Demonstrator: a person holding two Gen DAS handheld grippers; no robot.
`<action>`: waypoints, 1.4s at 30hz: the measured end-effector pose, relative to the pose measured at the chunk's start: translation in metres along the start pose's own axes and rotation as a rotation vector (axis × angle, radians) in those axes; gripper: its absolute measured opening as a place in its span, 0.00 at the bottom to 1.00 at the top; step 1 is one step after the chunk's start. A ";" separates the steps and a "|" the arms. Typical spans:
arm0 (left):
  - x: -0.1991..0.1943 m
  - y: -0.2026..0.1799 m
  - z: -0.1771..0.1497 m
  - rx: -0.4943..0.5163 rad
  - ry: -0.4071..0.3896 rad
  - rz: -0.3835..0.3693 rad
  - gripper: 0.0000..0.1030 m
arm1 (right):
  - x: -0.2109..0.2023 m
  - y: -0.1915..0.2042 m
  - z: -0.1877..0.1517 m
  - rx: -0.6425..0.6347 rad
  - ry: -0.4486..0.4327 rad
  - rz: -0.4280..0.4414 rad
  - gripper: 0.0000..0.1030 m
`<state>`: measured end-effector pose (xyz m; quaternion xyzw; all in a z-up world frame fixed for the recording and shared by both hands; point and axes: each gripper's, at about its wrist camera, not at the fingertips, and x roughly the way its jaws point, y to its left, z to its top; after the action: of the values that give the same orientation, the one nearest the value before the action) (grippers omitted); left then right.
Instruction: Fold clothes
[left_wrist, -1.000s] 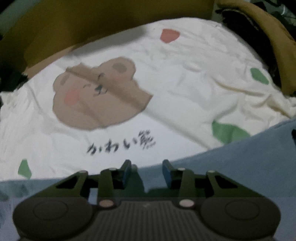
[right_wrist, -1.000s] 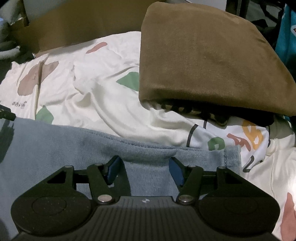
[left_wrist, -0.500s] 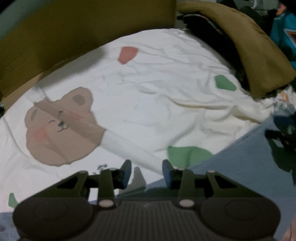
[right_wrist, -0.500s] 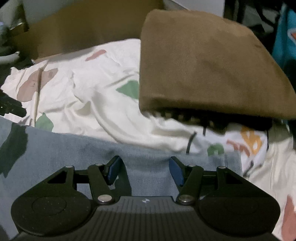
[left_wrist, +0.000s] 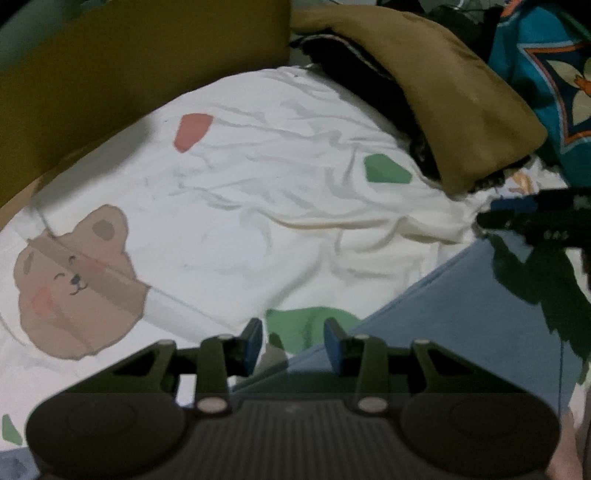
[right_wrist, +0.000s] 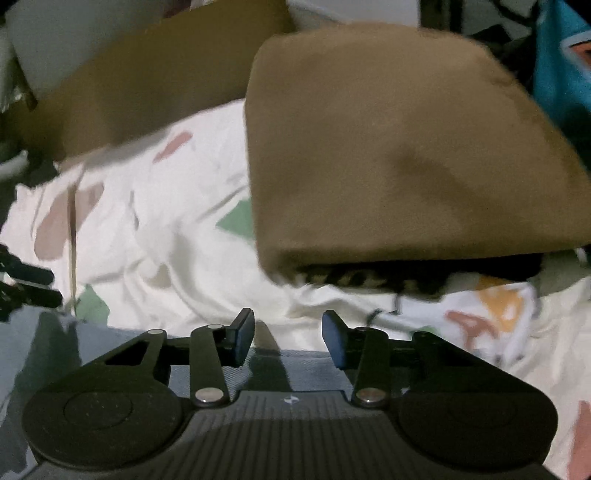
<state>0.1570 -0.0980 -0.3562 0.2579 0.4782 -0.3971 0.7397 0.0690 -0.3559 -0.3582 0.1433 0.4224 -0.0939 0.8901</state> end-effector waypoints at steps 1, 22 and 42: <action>0.002 -0.002 0.001 0.004 0.001 -0.008 0.38 | -0.008 -0.003 0.000 0.002 -0.018 -0.005 0.46; 0.027 -0.042 0.020 0.183 0.023 -0.202 0.34 | -0.039 -0.069 -0.020 0.054 0.032 -0.102 0.17; 0.039 -0.054 0.004 0.278 0.062 -0.184 0.06 | -0.030 -0.078 -0.019 0.126 0.049 -0.141 0.12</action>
<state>0.1231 -0.1444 -0.3900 0.3250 0.4627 -0.5175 0.6422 0.0137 -0.4217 -0.3604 0.1712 0.4465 -0.1792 0.8597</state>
